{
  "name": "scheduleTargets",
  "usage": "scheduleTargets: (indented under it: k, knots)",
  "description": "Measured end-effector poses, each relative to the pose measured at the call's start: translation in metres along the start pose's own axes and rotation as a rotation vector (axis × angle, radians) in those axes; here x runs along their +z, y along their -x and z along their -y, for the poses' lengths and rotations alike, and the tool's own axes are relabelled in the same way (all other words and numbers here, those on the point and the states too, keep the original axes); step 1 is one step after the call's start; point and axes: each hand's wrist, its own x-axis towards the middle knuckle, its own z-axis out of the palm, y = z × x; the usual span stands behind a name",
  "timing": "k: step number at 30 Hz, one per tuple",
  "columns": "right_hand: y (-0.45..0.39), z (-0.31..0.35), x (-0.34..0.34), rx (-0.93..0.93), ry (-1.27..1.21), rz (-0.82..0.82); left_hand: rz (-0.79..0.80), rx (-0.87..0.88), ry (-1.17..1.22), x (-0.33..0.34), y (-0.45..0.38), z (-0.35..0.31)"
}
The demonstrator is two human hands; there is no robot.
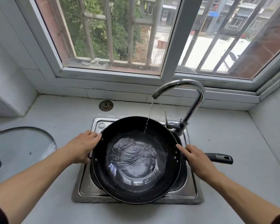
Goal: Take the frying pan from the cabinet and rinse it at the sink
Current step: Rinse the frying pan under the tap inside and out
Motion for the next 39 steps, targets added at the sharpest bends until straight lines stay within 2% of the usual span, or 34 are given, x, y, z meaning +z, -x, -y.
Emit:
scheduleTargets:
  k: [8, 21, 27, 39]
  knots:
    - [0.011, -0.008, -0.019, -0.024, -0.011, -0.04, 0.026, 0.033, 0.037, 0.002, -0.008, -0.003]
    - [0.044, -0.03, -0.086, -0.003, 0.068, -0.075, 0.002, 0.138, 0.239, -0.023, -0.024, -0.029]
    - [0.058, -0.03, -0.11, 0.054, 0.1, -0.106, -0.074, 0.189, 0.304, -0.028, -0.042, -0.031]
    - [0.069, -0.025, -0.141, 0.104, 0.161, -0.1, -0.096, 0.226, 0.28, -0.02, -0.074, -0.04]
